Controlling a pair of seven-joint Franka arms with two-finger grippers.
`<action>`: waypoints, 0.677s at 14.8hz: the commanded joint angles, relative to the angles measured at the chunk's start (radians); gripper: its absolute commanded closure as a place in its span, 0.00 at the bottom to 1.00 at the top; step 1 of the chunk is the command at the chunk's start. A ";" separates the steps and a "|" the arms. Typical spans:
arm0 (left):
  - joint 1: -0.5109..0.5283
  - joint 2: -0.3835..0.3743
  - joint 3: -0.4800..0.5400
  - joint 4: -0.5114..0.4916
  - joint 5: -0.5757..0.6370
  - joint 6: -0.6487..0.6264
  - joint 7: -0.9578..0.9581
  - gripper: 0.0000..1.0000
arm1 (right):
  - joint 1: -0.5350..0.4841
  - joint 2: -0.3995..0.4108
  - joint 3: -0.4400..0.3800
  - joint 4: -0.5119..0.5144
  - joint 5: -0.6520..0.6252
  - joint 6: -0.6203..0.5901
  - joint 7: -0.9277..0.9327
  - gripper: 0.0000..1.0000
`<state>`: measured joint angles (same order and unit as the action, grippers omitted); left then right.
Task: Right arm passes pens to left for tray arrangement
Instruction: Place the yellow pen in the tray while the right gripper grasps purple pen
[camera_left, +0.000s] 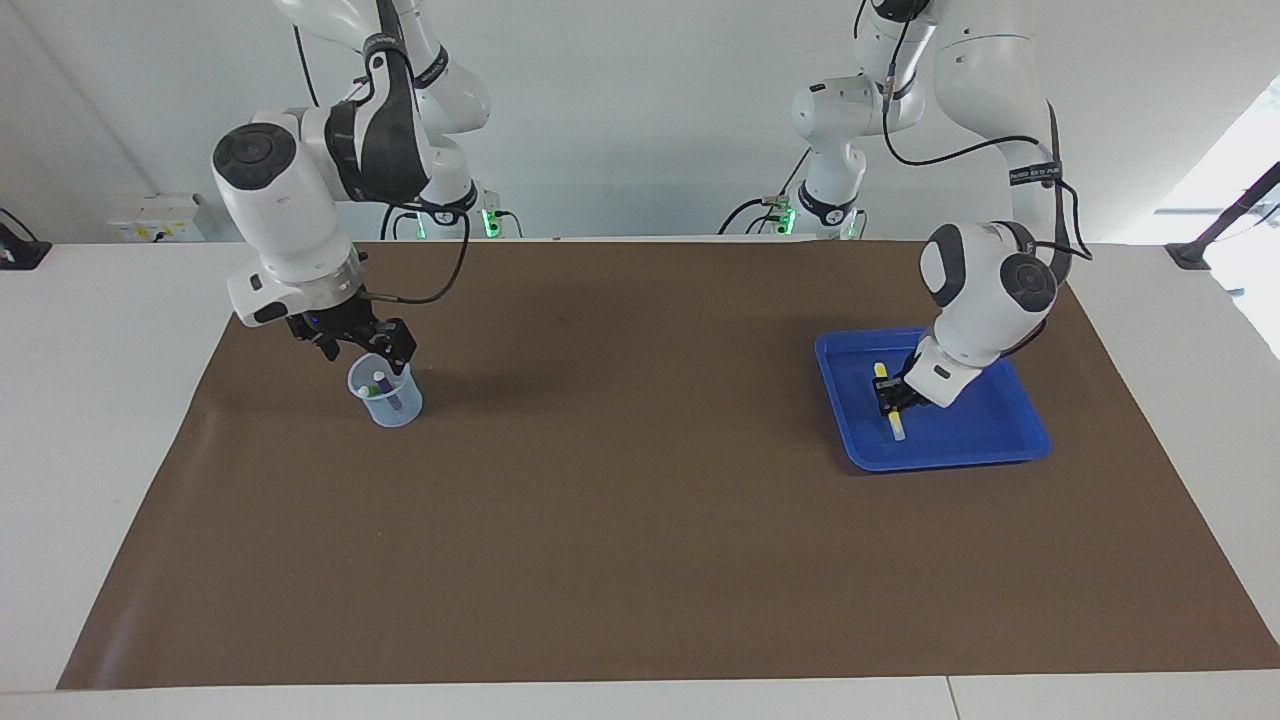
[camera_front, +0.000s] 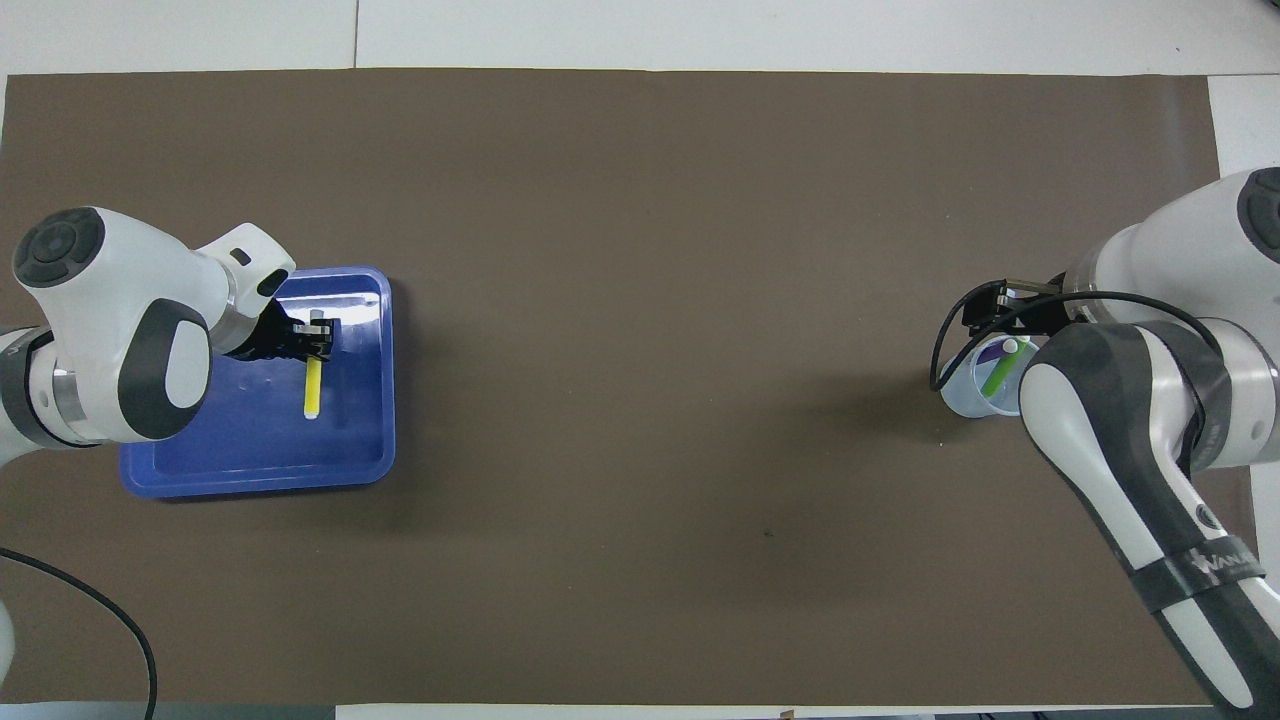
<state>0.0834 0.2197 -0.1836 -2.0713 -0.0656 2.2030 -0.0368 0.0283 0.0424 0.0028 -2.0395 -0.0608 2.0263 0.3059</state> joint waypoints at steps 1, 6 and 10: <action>-0.002 -0.002 0.003 -0.015 0.018 0.015 -0.003 0.42 | -0.001 -0.061 0.003 -0.079 -0.030 0.048 -0.040 0.05; 0.004 -0.002 0.003 -0.016 0.016 0.015 -0.003 0.41 | -0.001 -0.061 0.003 -0.096 -0.073 0.112 -0.066 0.33; 0.007 -0.002 0.003 -0.013 0.016 0.009 -0.005 0.40 | 0.001 -0.075 0.005 -0.143 -0.073 0.169 -0.071 0.39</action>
<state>0.0861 0.2198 -0.1814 -2.0758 -0.0655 2.2030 -0.0372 0.0331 0.0066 0.0036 -2.1246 -0.1110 2.1536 0.2523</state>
